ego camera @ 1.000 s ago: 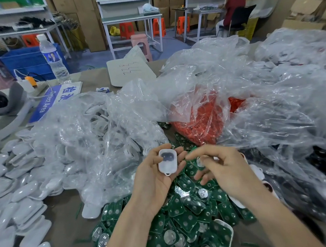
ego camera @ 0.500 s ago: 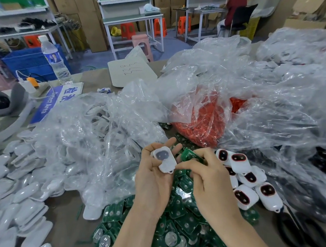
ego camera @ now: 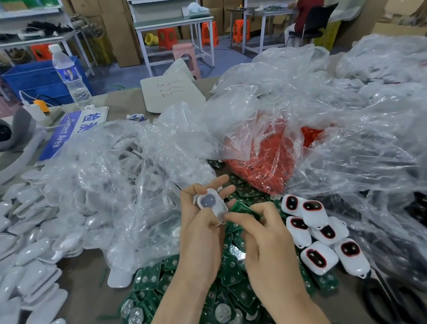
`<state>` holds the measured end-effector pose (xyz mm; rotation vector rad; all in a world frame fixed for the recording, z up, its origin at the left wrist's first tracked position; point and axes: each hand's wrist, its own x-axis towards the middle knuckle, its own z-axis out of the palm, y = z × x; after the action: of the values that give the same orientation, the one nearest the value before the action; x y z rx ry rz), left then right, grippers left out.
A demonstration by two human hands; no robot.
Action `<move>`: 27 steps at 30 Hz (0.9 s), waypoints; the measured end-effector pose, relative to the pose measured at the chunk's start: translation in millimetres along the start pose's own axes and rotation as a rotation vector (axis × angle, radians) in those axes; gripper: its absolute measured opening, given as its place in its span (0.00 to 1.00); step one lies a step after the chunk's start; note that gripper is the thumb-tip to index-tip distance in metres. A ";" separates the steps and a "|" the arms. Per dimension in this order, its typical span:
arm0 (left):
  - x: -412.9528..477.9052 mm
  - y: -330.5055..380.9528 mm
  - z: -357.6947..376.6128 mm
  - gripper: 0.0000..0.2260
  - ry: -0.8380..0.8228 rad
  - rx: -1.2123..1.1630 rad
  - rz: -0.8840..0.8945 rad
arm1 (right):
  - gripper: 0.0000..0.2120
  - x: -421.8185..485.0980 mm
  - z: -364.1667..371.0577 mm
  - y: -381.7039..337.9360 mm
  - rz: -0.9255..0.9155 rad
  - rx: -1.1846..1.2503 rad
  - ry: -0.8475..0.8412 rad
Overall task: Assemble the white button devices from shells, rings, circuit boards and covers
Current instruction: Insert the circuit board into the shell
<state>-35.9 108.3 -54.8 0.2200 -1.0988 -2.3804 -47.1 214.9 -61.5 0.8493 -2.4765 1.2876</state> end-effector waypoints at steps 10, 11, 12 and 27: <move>2.2 0.7 1.1 0.15 0.078 0.064 -0.009 | 0.28 4.2 2.1 -4.0 -0.068 -0.047 -0.060; 2.5 1.4 1.1 0.15 0.085 0.064 -0.009 | 0.29 4.9 3.1 -4.1 -0.064 -0.043 -0.075; 2.7 1.7 1.5 0.15 0.090 0.057 -0.012 | 0.30 5.3 3.3 -3.2 -0.055 -0.028 -0.072; 8.0 3.3 -2.5 0.14 0.135 -0.006 -0.024 | 0.18 -19.6 -75.5 39.4 0.579 0.808 -0.018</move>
<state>-40.7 100.8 -53.5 0.3877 -1.0310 -2.3517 -59.3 300.9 -52.2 0.2329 -2.2610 2.5662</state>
